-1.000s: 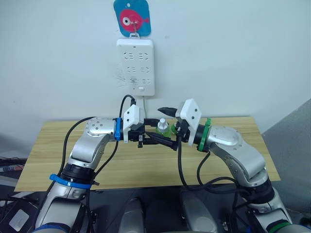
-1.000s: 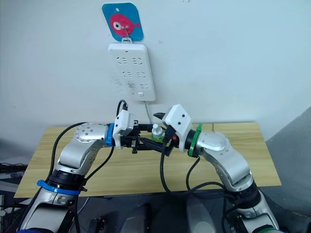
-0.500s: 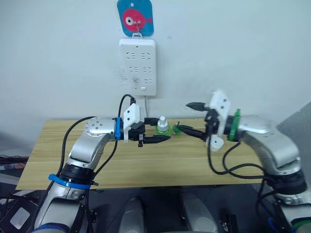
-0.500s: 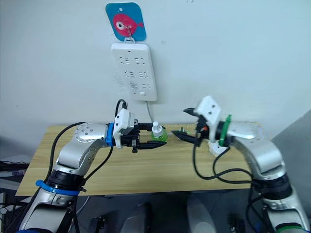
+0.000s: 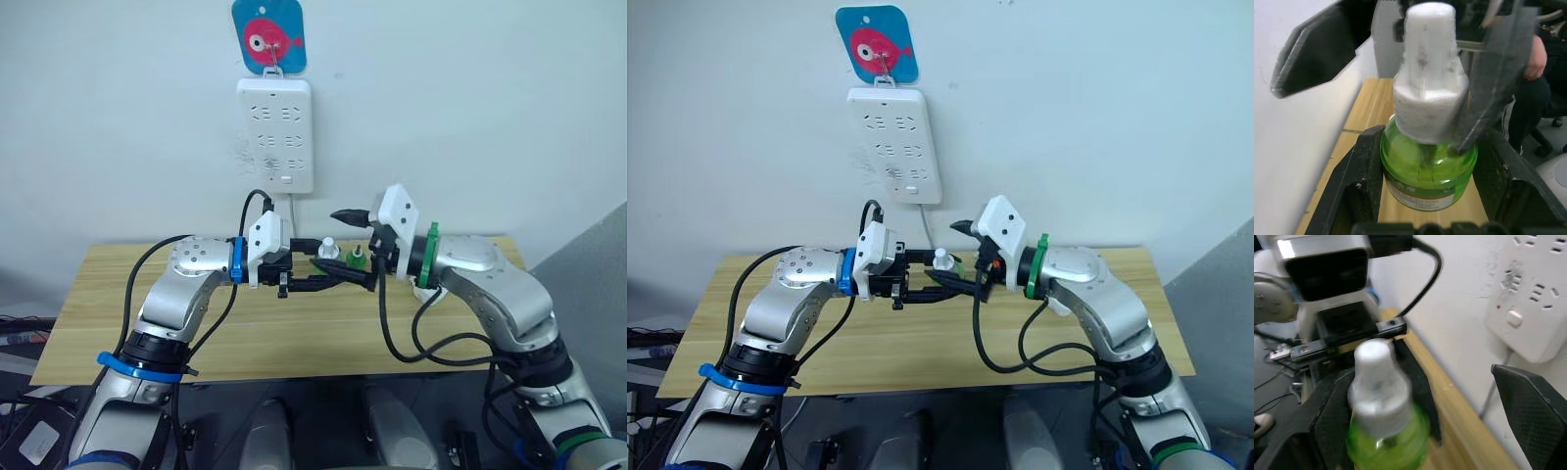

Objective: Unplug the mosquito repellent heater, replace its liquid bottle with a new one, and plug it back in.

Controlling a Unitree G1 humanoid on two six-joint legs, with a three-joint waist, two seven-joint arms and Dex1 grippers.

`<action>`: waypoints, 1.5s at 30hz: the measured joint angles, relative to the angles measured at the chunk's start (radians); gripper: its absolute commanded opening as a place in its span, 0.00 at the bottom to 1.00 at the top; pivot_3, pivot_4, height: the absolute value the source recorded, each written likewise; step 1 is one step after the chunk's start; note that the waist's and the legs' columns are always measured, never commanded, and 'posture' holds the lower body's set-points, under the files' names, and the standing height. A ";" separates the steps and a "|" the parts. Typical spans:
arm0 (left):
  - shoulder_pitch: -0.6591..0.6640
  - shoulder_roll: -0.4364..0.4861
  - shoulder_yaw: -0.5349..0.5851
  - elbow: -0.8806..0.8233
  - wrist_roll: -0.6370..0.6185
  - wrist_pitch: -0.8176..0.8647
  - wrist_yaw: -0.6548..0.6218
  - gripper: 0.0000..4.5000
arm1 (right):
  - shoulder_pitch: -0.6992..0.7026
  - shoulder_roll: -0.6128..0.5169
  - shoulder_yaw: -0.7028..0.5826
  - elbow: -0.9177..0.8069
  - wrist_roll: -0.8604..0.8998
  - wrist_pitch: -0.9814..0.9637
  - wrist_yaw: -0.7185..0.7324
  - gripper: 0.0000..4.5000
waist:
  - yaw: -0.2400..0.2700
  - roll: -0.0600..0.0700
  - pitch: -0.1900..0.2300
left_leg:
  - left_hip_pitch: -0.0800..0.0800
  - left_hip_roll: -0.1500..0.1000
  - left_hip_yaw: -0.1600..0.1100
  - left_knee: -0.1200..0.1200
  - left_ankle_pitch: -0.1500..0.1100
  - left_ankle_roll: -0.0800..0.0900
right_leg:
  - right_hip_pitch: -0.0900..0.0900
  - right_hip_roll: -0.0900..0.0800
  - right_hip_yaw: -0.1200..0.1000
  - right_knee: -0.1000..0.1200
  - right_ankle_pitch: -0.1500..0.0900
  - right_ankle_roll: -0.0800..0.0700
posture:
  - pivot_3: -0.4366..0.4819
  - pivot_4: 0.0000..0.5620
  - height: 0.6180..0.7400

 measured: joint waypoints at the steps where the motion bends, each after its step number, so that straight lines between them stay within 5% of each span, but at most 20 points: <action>1: 0.000 0.000 0.000 0.001 0.001 0.000 0.001 0.50 | -0.001 0.003 0.002 0.011 0.000 -0.008 0.002 1.00 | 0.001 0.000 0.000 | 0.000 0.000 0.000 0.000 0.000 0.000 | 0.000 0.000 0.000 0.000 0.000 0.000 | 0.29 0.31 0.97; 14: 0.009 0.012 0.002 0.027 0.006 -0.024 -0.013 0.50 | 0.038 -0.286 -0.163 0.018 0.092 0.019 0.202 1.00 | -0.001 0.000 0.000 | 0.000 0.000 0.000 0.000 0.000 0.000 | 0.000 0.000 0.000 0.000 0.000 0.000 | 0.29 0.32 0.97; 25: 0.012 0.011 -0.002 0.027 0.007 -0.025 -0.013 0.50 | -0.001 -0.129 -0.090 -0.098 0.196 0.161 0.117 1.00 | -0.001 0.000 0.000 | 0.000 0.000 0.000 0.000 0.000 0.000 | 0.000 0.000 0.000 0.000 0.000 0.000 | 0.29 0.33 0.97; 29: 0.019 0.011 -0.002 0.027 0.007 -0.025 -0.014 0.50 | -0.026 -0.090 -0.037 -0.064 0.166 0.143 0.099 0.80 | 0.000 0.000 0.000 | 0.000 0.000 0.000 0.000 0.000 0.000 | 0.000 0.000 0.000 0.000 0.000 0.000 | 0.30 0.33 0.97; 35: 0.024 0.011 -0.002 0.026 0.007 -0.025 -0.013 0.50 | -0.031 -0.076 -0.022 -0.032 0.152 0.110 0.123 0.26 | 0.001 0.000 0.000 | 0.000 0.000 0.000 0.000 0.000 0.000 | 0.000 0.000 0.000 0.000 0.000 0.000 | 0.30 0.33 0.97; 38: 0.028 0.014 -0.002 0.026 0.017 -0.025 -0.012 0.50 | -0.045 -0.080 -0.022 -0.026 0.152 0.101 0.143 0.08 | 0.001 0.000 0.000 | 0.000 0.000 0.000 0.000 0.000 0.000 | 0.000 0.000 0.000 0.000 0.000 0.000 | 0.30 0.34 0.97; 45: 0.057 0.040 -0.016 0.044 0.072 -0.046 -0.013 0.50 | -0.153 -0.076 -0.122 -0.025 0.252 0.133 0.163 0.06 | 0.002 0.000 0.000 | 0.000 0.000 0.000 0.000 0.000 0.000 | 0.000 0.000 0.000 0.000 0.000 0.000 | 0.30 0.36 0.97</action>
